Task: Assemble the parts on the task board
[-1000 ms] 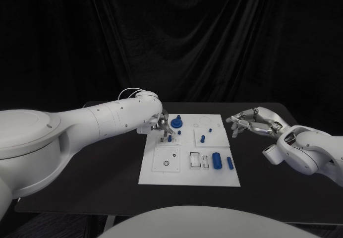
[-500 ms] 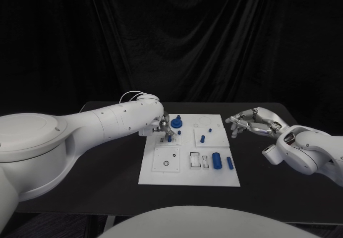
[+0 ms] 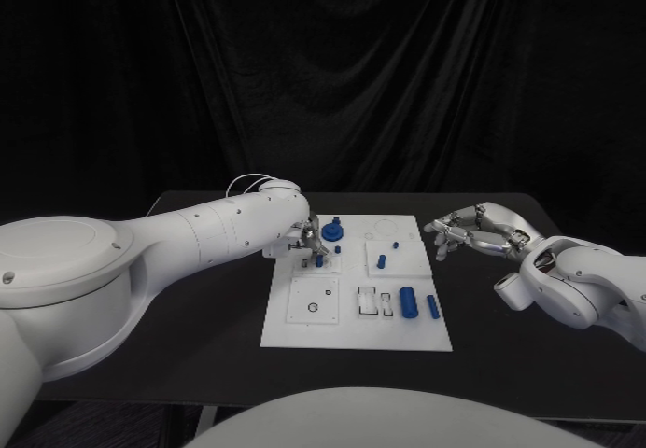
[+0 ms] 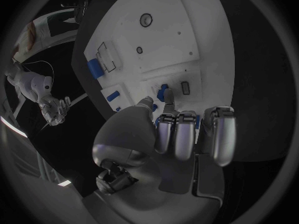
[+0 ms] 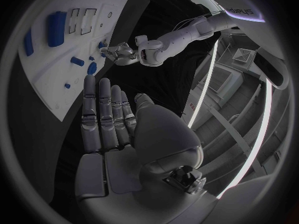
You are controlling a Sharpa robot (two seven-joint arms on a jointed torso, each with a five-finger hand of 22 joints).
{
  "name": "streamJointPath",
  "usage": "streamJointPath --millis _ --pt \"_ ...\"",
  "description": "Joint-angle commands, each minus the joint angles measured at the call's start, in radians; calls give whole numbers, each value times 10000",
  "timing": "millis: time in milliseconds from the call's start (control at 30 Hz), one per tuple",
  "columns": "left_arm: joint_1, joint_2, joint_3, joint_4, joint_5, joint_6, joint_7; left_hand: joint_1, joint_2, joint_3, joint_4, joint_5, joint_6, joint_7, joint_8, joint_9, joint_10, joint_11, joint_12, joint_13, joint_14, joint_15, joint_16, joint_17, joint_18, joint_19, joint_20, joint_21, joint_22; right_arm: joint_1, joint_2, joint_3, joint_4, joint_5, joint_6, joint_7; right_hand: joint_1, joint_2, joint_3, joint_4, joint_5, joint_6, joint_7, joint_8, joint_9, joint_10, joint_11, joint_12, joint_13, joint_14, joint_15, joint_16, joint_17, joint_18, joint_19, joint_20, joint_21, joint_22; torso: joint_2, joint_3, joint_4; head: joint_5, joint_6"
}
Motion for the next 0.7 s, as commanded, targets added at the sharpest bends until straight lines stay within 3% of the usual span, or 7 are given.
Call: streamJointPath --millis 33,467,700 --pt "-28 47 10 -60 68 -89 0 34 -99 113 -10 81 50 -3 70 73 1073 -79 27 2628 1056 -66 27 2635 -97 16 -78 -57 2134 -24 -14 8 23 -25 123 -192 59 29 78 4 -40 -36 36 -34 -12 21 12 -27 -16 -2 37 -29 -17 87 4 19 39 -3 2 1 -4 8 -2" --pt "-108 136 11 -277 68 -54 -125 82 -141 322 -105 394 -127 -9 106 238 1073 -91 27 2628 1056 -83 27 2635 -72 -51 -101 -165 2100 -24 -4 8 22 -25 204 -297 76 22 98 -3 -38 -59 43 -52 -23 -1 20 -48 -30 -29 47 -48 -33 83 -16 23 29 -8 0 1 -1 13 -2" --pt "-134 149 11 -287 68 10 -105 135 -220 577 -214 827 -189 -20 92 298 1073 -100 27 2628 1056 -91 27 2635 -57 -91 -112 -238 2083 -24 -4 8 21 -25 227 -350 89 18 111 -7 -36 -70 47 -60 -29 -13 24 -59 -38 -45 51 -59 -42 81 -28 26 24 -11 0 -1 -1 26 -2"
